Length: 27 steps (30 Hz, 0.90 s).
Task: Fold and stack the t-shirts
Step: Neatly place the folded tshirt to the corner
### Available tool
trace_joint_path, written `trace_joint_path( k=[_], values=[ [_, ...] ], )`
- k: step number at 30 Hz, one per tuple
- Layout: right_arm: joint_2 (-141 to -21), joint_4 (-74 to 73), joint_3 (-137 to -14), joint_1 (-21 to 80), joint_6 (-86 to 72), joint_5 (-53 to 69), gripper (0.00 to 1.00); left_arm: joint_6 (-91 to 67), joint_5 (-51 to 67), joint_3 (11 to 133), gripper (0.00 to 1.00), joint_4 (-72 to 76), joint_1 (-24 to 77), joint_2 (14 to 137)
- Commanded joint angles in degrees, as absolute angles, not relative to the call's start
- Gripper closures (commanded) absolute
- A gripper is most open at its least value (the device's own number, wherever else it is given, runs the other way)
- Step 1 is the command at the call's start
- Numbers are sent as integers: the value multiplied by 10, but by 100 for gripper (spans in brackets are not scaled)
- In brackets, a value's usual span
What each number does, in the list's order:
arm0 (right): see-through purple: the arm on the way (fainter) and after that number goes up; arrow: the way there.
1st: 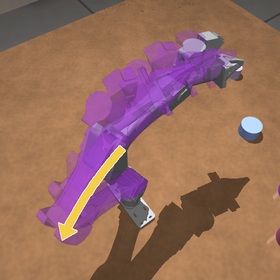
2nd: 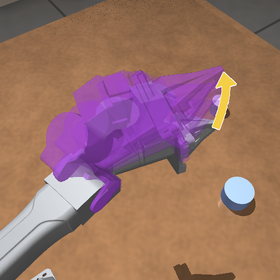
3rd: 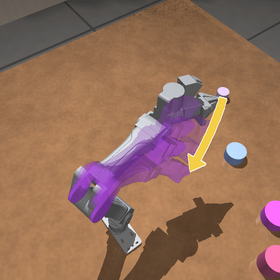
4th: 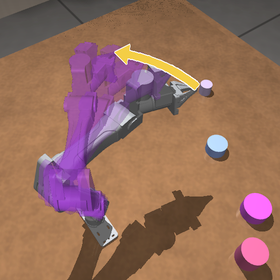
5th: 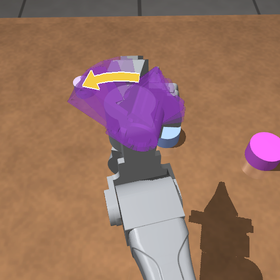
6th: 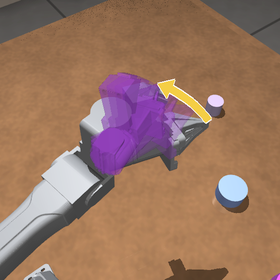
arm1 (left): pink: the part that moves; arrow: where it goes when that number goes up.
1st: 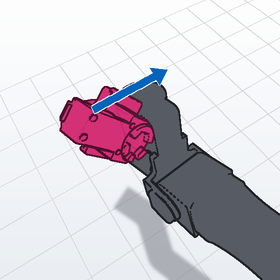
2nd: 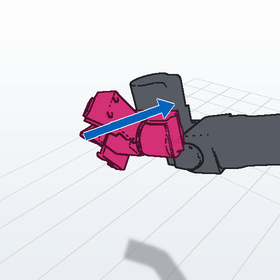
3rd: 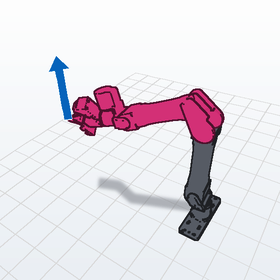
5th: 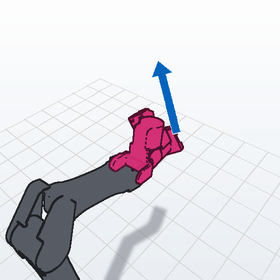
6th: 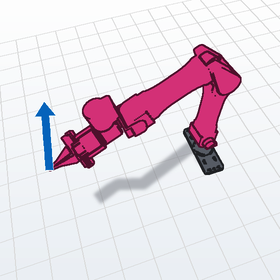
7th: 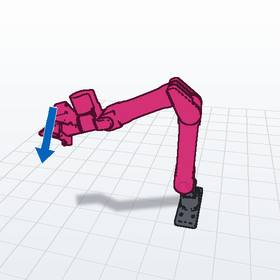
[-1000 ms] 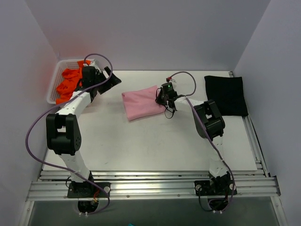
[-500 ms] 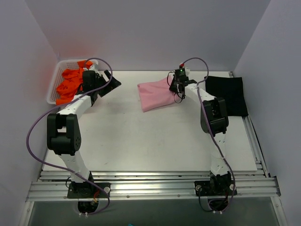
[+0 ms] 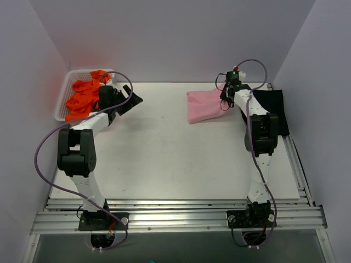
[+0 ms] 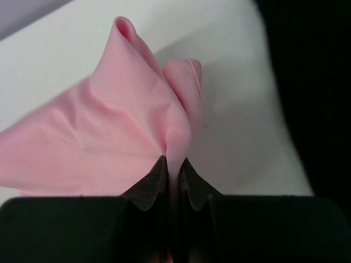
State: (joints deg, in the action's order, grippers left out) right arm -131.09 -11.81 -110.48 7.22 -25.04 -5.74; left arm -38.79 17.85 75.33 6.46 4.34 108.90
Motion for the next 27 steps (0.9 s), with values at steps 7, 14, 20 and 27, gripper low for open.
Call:
trace_joint_path(
  k=[7,14,20,27],
  values=[
    [-1251,-176,-1199,-94,-231,-101,100,-384,200,757,5,105,40,1093],
    [-1251,-172,-1144,-163,-262,-139,0,-388,209,764,5,110,40,1096],
    [-1246,-178,-1117,-164,-272,-152,0,-390,212,760,5,111,41,1096],
    [-1153,-175,-1060,-153,-288,-154,0,-384,200,744,5,113,43,1070]
  ],
)
